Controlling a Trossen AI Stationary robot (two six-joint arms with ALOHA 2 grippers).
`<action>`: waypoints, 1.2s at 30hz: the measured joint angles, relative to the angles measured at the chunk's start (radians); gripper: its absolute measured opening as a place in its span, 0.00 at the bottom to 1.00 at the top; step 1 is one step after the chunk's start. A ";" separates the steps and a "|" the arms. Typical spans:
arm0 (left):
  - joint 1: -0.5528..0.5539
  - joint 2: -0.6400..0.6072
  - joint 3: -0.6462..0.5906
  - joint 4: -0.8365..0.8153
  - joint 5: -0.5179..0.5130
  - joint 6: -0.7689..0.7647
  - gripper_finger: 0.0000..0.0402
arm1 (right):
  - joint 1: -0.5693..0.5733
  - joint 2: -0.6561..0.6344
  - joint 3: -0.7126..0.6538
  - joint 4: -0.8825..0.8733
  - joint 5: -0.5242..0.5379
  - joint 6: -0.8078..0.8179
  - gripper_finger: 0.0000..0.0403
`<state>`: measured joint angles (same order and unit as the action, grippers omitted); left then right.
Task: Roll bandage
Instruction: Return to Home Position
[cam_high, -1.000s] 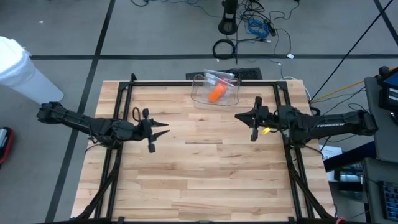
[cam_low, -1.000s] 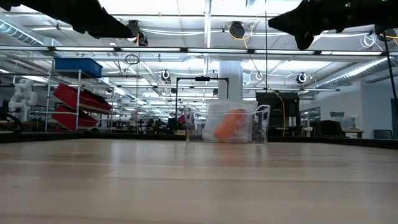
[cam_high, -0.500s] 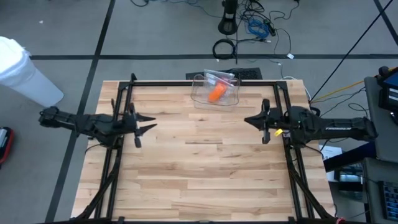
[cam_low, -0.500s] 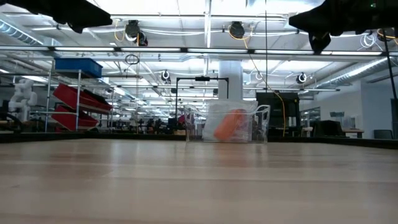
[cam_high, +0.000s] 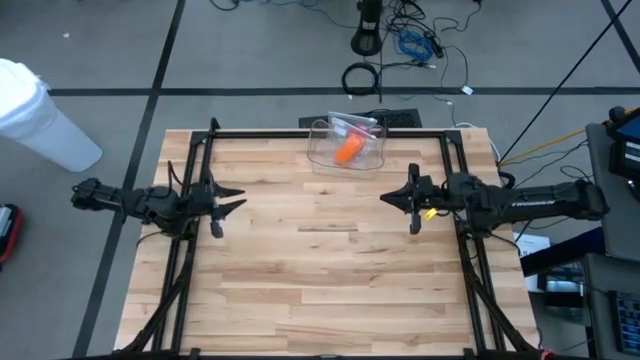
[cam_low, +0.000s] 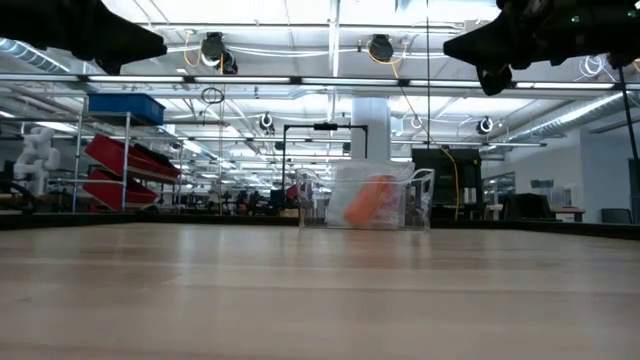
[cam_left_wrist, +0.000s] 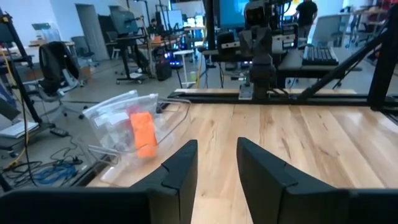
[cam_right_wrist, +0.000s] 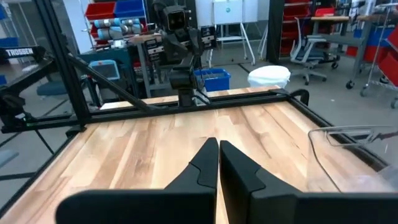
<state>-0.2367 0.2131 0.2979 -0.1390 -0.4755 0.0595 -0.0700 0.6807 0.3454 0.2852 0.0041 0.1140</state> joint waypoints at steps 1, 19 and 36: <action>0.000 -0.014 -0.009 0.002 0.000 -0.001 0.29 | 0.000 0.013 0.000 0.014 0.000 -0.007 0.00; 0.000 -0.212 -0.060 -0.071 0.004 0.000 0.29 | -0.055 -0.258 -0.095 -0.051 0.077 0.002 0.00; 0.002 -0.213 -0.169 0.062 -0.066 0.001 0.29 | -0.147 -0.381 -0.323 0.093 -0.050 0.070 0.00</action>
<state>-0.2352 0.0006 0.1287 -0.0772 -0.5416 0.0609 -0.2165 0.2999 0.0223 0.3785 -0.0455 0.1838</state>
